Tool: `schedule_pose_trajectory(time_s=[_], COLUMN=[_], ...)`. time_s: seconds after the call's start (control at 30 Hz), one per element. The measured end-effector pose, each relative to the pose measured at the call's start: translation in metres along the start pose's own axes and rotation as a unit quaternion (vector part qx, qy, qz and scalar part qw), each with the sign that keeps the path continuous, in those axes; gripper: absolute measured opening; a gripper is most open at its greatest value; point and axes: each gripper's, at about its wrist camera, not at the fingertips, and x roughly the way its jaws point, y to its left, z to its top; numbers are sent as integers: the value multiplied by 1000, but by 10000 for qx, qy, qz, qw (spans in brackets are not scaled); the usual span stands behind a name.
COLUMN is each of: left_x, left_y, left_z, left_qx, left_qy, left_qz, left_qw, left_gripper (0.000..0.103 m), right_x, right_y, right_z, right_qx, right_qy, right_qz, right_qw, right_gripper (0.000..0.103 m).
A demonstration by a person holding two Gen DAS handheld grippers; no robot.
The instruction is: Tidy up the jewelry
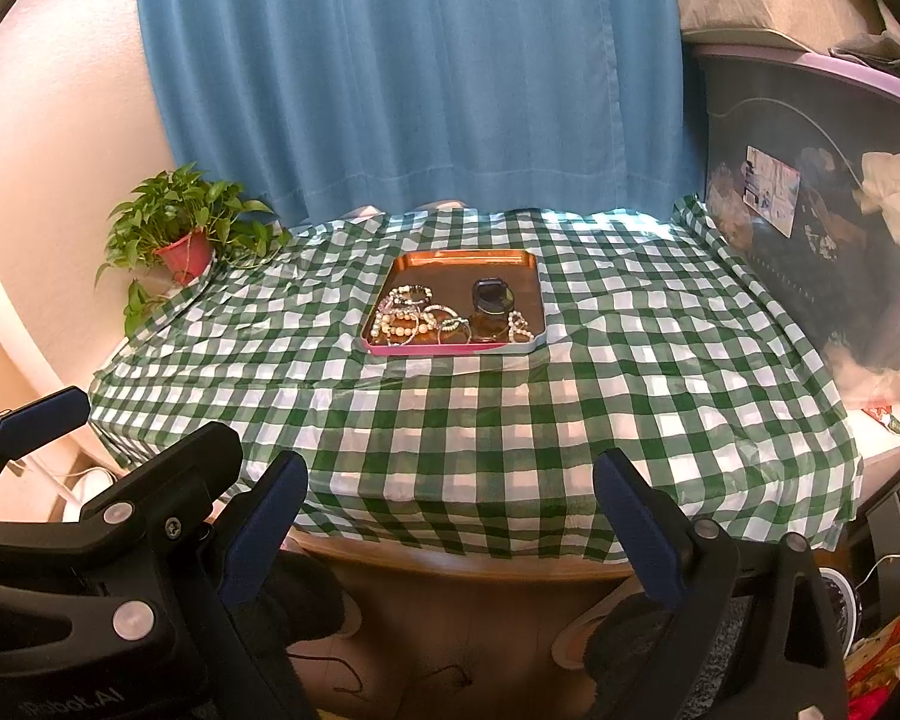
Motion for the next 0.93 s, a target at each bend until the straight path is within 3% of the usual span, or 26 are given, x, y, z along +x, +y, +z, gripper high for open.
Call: schedule_pose_trajectory(time_s=[0.93], left_x=[1], left_y=[0], left_z=[-13], left_qx=[12], left_qy=[93], left_qz=[50], left_qw=[9999], left_gripper=[103], right_x=[1], right_y=[3], right_z=[-10], right_qx=[-26], right_qy=[50], right_qz=[47], right_qw=[10000], right_gripper=[97])
